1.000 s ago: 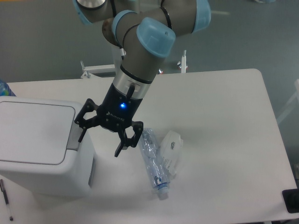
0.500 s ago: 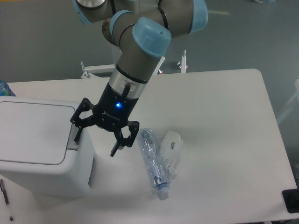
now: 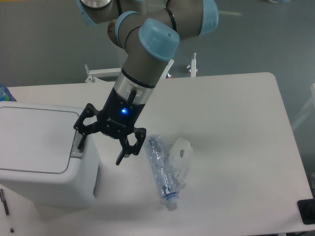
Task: Open the trash can
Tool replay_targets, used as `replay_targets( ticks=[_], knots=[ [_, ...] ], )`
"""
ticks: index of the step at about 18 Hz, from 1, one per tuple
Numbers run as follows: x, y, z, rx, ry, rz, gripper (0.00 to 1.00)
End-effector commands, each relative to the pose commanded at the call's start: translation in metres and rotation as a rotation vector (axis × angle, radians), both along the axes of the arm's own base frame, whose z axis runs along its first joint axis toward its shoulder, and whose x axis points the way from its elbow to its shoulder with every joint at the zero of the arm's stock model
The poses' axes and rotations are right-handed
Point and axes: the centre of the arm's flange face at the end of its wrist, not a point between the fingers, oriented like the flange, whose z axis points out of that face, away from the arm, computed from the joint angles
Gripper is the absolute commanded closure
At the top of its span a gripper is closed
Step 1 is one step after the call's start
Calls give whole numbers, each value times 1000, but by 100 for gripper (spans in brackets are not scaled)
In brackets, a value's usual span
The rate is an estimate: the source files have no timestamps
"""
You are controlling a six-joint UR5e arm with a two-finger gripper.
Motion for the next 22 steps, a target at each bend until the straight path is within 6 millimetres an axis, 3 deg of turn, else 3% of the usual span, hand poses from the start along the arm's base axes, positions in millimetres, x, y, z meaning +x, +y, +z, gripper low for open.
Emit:
replay_targets(
  ticks=[10,15,19,22],
  knots=[
    [0,0,0,0,1,-1,0],
    [-7,6,21,37,37,-4,0],
    [-35,12,34,67,70,21,0],
    [-77,7,30,84,104,54,0]
  ],
)
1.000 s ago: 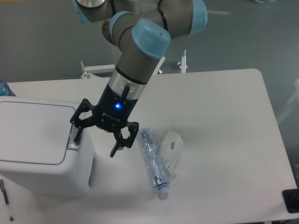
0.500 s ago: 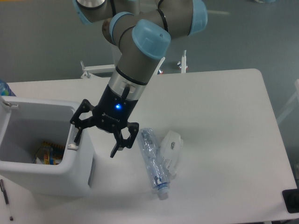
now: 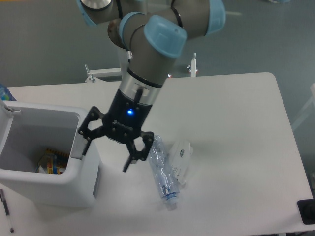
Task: Open the trash can
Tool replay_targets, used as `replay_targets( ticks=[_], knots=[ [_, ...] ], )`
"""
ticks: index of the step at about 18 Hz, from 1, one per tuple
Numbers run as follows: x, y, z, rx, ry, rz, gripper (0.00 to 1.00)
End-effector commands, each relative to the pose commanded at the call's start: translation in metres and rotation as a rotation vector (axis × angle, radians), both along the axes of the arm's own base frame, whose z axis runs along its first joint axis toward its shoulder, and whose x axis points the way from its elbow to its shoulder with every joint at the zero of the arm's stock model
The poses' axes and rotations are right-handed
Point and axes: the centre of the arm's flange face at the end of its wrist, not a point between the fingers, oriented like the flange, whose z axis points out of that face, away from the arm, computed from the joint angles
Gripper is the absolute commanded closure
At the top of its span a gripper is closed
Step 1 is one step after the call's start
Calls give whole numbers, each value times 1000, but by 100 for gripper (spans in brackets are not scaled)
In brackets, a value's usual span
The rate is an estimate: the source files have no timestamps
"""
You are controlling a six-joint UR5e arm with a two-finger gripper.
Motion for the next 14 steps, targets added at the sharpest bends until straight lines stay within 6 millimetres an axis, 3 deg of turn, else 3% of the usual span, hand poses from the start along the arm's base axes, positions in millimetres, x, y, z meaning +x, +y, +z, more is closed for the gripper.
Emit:
replay_targets(
  ticks=[4,11,14],
  knots=[
    [-26,-2,5,18,27,19,0],
    [-54,-10,-17,-142,191,73,0],
    [-84,-24,-49,-273,286,74,0]
  ],
)
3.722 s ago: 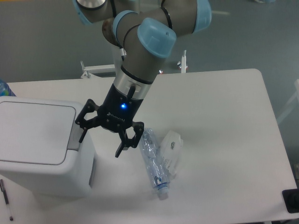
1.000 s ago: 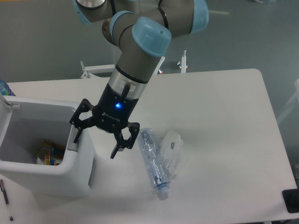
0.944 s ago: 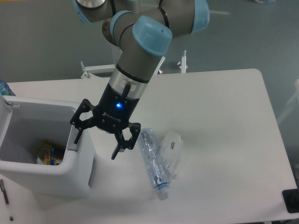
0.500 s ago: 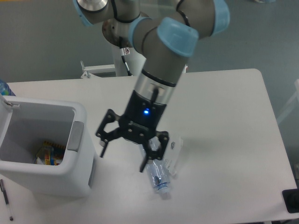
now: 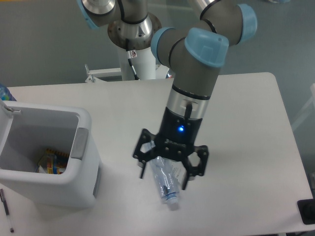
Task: Open the trash can
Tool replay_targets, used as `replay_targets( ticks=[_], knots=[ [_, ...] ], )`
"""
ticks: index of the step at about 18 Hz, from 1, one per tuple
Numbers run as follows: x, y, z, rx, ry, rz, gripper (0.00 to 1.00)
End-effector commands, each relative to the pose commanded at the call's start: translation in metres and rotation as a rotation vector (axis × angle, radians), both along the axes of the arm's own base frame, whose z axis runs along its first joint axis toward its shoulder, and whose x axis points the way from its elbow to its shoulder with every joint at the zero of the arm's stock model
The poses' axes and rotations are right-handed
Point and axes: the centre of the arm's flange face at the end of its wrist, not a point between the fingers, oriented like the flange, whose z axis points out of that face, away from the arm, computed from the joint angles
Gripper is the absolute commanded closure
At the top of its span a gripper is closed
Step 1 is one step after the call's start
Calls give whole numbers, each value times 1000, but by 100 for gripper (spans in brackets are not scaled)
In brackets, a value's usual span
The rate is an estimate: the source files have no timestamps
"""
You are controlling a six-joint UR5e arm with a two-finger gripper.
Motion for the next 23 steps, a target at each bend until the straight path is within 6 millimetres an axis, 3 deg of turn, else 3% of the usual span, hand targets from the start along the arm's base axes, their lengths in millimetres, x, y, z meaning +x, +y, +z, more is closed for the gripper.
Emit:
replay_targets(
  ticks=[4,7,11,16,23],
  knots=[
    [-42,-31,-17,-92,15,-27,0],
    [-67,-44,-37,-149,15,-99,0],
    [-75,-58,-52,-288,73,-246,0],
    [-93,-75,-63,-345,90,-246,0],
    [-91,-78,-72,-400,143,-372,0]
  ],
)
